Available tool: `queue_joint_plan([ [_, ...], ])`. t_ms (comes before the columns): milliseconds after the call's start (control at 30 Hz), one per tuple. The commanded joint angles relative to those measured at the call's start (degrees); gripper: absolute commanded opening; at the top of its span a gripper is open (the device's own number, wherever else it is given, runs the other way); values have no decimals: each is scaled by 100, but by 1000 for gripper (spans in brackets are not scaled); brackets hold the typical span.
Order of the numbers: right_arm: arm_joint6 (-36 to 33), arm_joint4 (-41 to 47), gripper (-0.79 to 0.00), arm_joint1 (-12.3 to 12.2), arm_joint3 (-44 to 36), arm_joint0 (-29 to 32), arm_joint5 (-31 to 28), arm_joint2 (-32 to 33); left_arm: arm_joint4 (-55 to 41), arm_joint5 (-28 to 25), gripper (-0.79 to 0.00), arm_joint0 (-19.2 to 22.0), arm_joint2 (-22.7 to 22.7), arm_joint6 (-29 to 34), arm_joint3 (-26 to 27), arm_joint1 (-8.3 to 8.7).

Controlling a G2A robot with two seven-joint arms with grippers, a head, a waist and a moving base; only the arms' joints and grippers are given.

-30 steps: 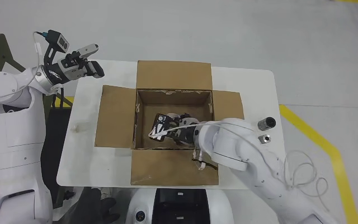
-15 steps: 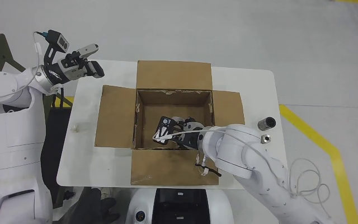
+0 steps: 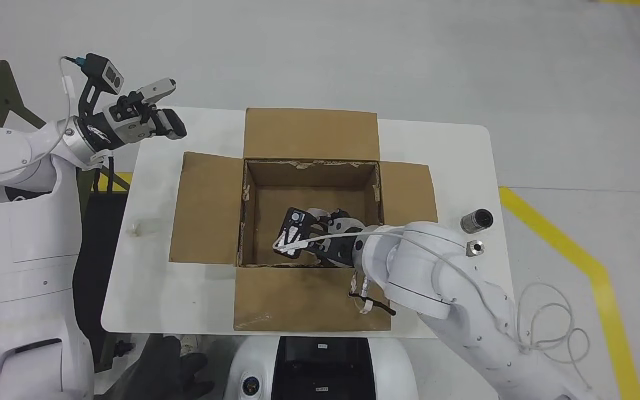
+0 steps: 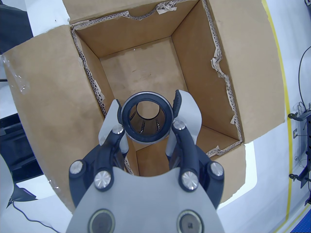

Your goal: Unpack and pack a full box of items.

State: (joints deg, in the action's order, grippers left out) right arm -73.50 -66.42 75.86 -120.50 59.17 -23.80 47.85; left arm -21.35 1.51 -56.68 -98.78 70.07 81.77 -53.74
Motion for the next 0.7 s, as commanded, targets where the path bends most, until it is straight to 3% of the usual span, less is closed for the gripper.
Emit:
queue_joint_plan([
  [0, 0, 0, -785, 0, 0, 0, 0, 0, 0, 0, 0, 0, 0, 0, 0, 0],
  [433, 86, -151, -785, -29, 1, 94, 7, 57, 0, 0, 0, 0, 0, 0, 0, 0],
  [667, -89, -56, -785, -165, -417, 436, -133, 554, 0, 0, 0, 0, 0, 0, 0, 0],
])
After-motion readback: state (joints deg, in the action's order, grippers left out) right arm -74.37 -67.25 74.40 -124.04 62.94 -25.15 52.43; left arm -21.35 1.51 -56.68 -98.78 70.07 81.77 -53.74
